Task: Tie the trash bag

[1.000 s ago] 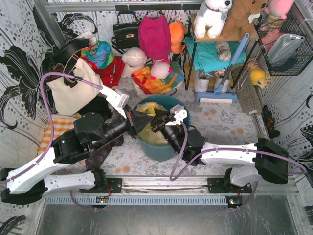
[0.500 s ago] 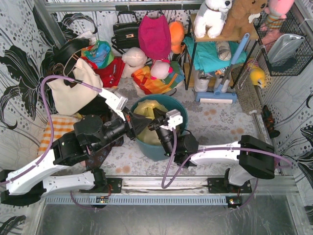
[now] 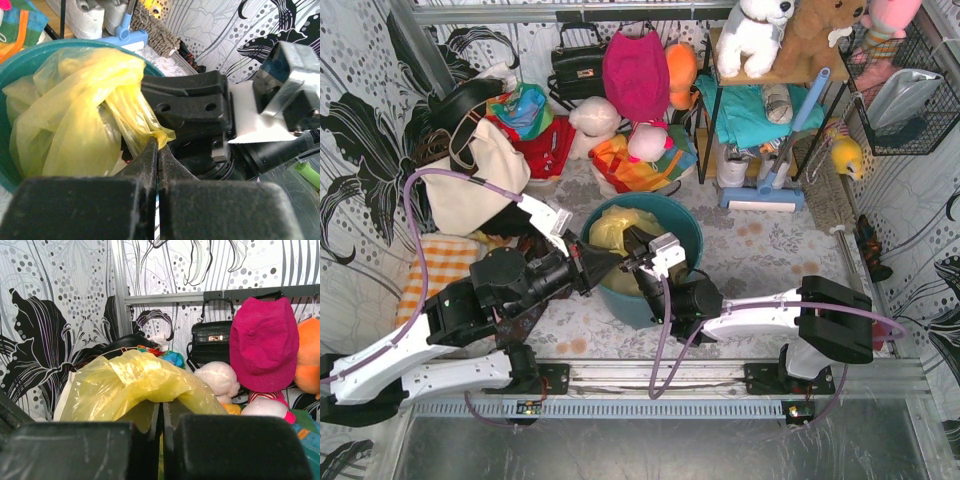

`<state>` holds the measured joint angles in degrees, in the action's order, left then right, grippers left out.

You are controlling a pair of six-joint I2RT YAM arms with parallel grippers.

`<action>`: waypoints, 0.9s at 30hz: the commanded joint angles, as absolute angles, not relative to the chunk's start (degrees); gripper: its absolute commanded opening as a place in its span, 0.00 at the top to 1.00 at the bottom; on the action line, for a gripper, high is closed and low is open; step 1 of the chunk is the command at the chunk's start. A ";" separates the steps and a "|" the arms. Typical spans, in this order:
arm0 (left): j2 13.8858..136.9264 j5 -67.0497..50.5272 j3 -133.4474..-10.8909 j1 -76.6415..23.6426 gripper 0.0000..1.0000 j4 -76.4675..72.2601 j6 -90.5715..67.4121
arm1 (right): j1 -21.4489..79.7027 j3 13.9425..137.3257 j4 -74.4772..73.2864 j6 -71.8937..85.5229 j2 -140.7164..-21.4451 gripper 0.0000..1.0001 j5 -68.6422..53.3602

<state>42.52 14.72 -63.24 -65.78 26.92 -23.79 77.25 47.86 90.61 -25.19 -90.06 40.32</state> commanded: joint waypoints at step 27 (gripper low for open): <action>36.92 5.89 -56.83 -65.39 0.56 25.40 -27.07 | 77.73 46.11 96.94 -29.70 -88.21 1.00 40.61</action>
<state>38.22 6.15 -55.20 -65.47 25.91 -27.49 77.56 46.59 90.96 -29.65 -89.82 40.29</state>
